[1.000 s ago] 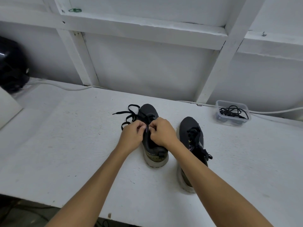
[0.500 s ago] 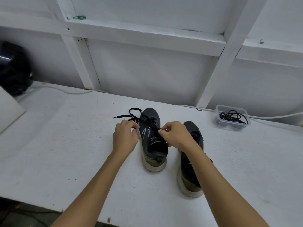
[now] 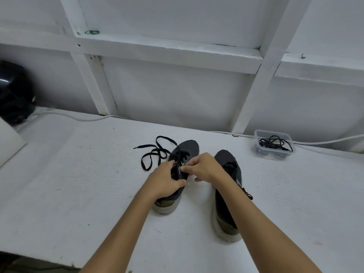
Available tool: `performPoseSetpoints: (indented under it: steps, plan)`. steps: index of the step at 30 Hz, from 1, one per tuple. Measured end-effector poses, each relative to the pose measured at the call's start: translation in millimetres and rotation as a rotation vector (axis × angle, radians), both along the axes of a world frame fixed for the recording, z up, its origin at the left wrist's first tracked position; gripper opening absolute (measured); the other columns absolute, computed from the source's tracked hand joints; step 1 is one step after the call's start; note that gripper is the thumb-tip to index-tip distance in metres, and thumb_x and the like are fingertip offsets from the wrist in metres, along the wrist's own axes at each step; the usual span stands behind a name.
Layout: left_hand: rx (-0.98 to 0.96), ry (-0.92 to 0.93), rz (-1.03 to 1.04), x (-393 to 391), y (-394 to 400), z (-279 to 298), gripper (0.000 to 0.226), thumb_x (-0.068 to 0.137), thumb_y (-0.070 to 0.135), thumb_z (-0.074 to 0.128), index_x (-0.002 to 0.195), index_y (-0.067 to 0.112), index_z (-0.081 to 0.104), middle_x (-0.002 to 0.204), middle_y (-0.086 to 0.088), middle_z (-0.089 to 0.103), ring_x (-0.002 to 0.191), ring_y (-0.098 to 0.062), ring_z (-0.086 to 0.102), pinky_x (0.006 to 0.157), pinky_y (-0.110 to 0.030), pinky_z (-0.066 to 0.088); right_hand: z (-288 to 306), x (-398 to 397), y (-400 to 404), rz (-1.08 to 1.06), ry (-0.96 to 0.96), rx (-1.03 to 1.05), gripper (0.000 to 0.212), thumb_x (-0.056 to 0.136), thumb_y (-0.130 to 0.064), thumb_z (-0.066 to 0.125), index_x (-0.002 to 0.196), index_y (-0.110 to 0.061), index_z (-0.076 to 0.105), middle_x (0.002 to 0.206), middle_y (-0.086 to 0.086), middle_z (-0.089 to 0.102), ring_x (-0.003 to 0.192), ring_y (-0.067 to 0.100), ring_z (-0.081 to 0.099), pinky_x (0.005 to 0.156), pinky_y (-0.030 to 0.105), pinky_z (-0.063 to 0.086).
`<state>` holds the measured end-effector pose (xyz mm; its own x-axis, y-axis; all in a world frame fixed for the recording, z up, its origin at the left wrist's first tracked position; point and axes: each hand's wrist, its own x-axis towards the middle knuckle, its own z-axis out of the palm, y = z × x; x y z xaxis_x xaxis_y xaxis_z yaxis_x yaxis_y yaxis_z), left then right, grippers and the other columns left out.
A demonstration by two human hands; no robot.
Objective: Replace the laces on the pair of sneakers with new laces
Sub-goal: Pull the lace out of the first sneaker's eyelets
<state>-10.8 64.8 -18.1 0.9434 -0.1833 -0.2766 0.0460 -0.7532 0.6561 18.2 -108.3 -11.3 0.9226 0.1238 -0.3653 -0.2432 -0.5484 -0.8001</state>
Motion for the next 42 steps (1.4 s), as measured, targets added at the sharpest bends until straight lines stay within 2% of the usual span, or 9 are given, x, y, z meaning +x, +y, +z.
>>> performPoseSetpoints:
  steps: [7, 14, 19, 22, 27, 31, 35, 40, 42]
  plan:
    - [-0.034, -0.029, -0.021, 0.8, 0.3, 0.6, 0.049, 0.084, 0.038, 0.074, 0.128, 0.029, 0.055, 0.123, 0.009, 0.057, 0.110, -0.014, 0.056, 0.088, -0.028, 0.044, -1.0, -0.3, 3.5, -0.007, -0.031, 0.007, 0.013, 0.087, -0.028, 0.079, 0.093, -0.017, 0.082, 0.094, -0.003, 0.076, 0.094, 0.019, 0.072, 0.075, 0.039, 0.064]
    - [-0.057, -0.037, -0.021, 2.5, -0.4, -2.1, 0.041, 0.081, 0.036, 0.074, 0.119, 0.030, 0.059, 0.113, 0.010, 0.063, 0.101, -0.012, 0.060, 0.083, -0.029, 0.049, -6.2, 2.3, 13.6, -0.027, -0.083, -0.068, 0.014, 0.089, -0.020, 0.068, 0.078, -0.012, 0.071, 0.068, -0.006, 0.063, 0.067, 0.013, 0.057, 0.077, 0.041, 0.061]
    - [-0.061, -0.039, 0.051, 4.3, -5.8, -4.3, 0.030, 0.082, 0.039, 0.071, 0.107, 0.029, 0.060, 0.101, 0.009, 0.064, 0.092, -0.012, 0.062, 0.077, -0.031, 0.051, 4.1, 8.4, 17.0, 0.021, -0.254, -0.181, 0.012, 0.091, -0.019, 0.061, 0.086, -0.008, 0.063, 0.086, 0.005, 0.066, 0.075, 0.019, 0.058, 0.070, 0.034, 0.053]
    - [-0.022, -0.037, 0.086, 5.4, -11.1, -6.8, 0.040, 0.080, 0.050, 0.067, 0.112, 0.029, 0.058, 0.110, 0.006, 0.062, 0.099, -0.018, 0.061, 0.086, -0.039, 0.053, 5.0, 13.3, 12.8, 0.005, -0.290, -0.190, 0.010, 0.096, -0.020, 0.058, 0.091, -0.012, 0.061, 0.094, 0.005, 0.067, 0.084, 0.022, 0.065, 0.073, 0.037, 0.057]
    - [-0.011, -0.040, 0.070, 4.3, -14.1, -8.5, 0.044, 0.082, 0.047, 0.067, 0.120, 0.028, 0.056, 0.115, 0.005, 0.059, 0.103, -0.018, 0.059, 0.088, -0.039, 0.052, -1.5, 10.9, 1.9, 0.026, -0.047, -0.056, 0.014, 0.094, -0.030, 0.068, 0.097, -0.017, 0.073, 0.100, -0.001, 0.072, 0.091, 0.017, 0.071, 0.068, 0.032, 0.063]
    - [-0.023, -0.020, 0.065, 5.5, -12.9, -10.0, 0.044, 0.081, 0.048, 0.067, 0.119, 0.028, 0.056, 0.115, 0.005, 0.059, 0.103, -0.017, 0.059, 0.090, -0.040, 0.052, 1.9, 12.7, 6.8, 0.092, -0.170, -0.154, 0.012, 0.095, -0.023, 0.065, 0.093, -0.013, 0.072, 0.094, 0.001, 0.072, 0.074, 0.016, 0.065, 0.067, 0.031, 0.055]
    - [-0.021, -0.020, 0.075, 6.0, -11.1, -12.1, 0.047, 0.084, 0.049, 0.067, 0.123, 0.026, 0.056, 0.120, 0.004, 0.059, 0.108, -0.019, 0.058, 0.094, -0.040, 0.051, 6.3, 16.5, 6.4, -0.007, -0.353, -0.261, 0.009, 0.097, -0.018, 0.055, 0.096, -0.011, 0.060, 0.093, 0.003, 0.065, 0.081, 0.021, 0.062, 0.071, 0.035, 0.054]
    - [-0.004, -0.045, 0.081, 4.5, -14.5, -11.5, 0.041, 0.085, 0.045, 0.067, 0.119, 0.024, 0.056, 0.119, 0.003, 0.058, 0.107, -0.020, 0.058, 0.090, -0.039, 0.051, 3.7, 13.1, 0.8, -0.040, 0.039, 0.041, 0.021, 0.095, -0.033, 0.066, 0.104, -0.013, 0.068, 0.094, 0.003, 0.072, 0.086, 0.015, 0.072, 0.062, 0.031, 0.062]
    - [0.004, -0.045, 0.077, 4.8, -14.7, -11.4, 0.040, 0.085, 0.045, 0.067, 0.117, 0.025, 0.055, 0.118, 0.003, 0.059, 0.105, -0.020, 0.058, 0.089, -0.039, 0.051, -2.2, 13.0, 0.8, 0.007, 0.028, 0.004, 0.023, 0.093, -0.034, 0.071, 0.102, -0.013, 0.070, 0.100, 0.004, 0.072, 0.093, 0.019, 0.072, 0.064, 0.030, 0.062]
